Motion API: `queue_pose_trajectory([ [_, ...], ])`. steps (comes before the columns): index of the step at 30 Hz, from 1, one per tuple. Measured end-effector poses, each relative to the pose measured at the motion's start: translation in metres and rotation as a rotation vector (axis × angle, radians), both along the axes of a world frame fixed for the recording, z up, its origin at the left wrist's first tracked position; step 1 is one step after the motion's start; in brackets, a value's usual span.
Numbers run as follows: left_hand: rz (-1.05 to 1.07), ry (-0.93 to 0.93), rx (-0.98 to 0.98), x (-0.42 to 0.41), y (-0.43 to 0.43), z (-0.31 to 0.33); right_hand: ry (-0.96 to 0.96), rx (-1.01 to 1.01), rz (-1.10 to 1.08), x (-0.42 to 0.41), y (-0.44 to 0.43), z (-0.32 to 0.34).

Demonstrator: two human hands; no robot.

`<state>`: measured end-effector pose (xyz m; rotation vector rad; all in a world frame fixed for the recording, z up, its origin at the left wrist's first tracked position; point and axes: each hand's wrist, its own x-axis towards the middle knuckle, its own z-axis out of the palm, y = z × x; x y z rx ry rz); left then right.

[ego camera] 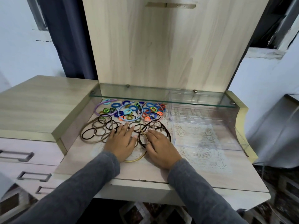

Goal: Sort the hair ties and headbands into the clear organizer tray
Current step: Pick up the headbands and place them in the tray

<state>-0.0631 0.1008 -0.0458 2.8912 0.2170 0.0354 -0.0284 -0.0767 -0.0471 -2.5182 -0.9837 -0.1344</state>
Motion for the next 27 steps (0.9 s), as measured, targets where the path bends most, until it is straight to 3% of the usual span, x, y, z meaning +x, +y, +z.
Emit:
queue_pose_trajectory([
  [8,-0.371,-0.291,-0.165,-0.027,0.025,-0.001,0.009,-0.023,0.047,-0.006,-0.02,0.008],
  [13,-0.563,-0.385,-0.123,-0.043,0.029,-0.004,-0.041,0.003,0.077,-0.007,-0.02,-0.002],
  [21,-0.566,-0.404,-0.099,-0.045,0.029,-0.003,-0.146,0.093,0.086,-0.003,-0.016,-0.003],
  [27,-0.383,-0.429,-0.345,-0.04,0.027,0.003,-0.191,0.047,0.01,-0.003,-0.017,0.008],
])
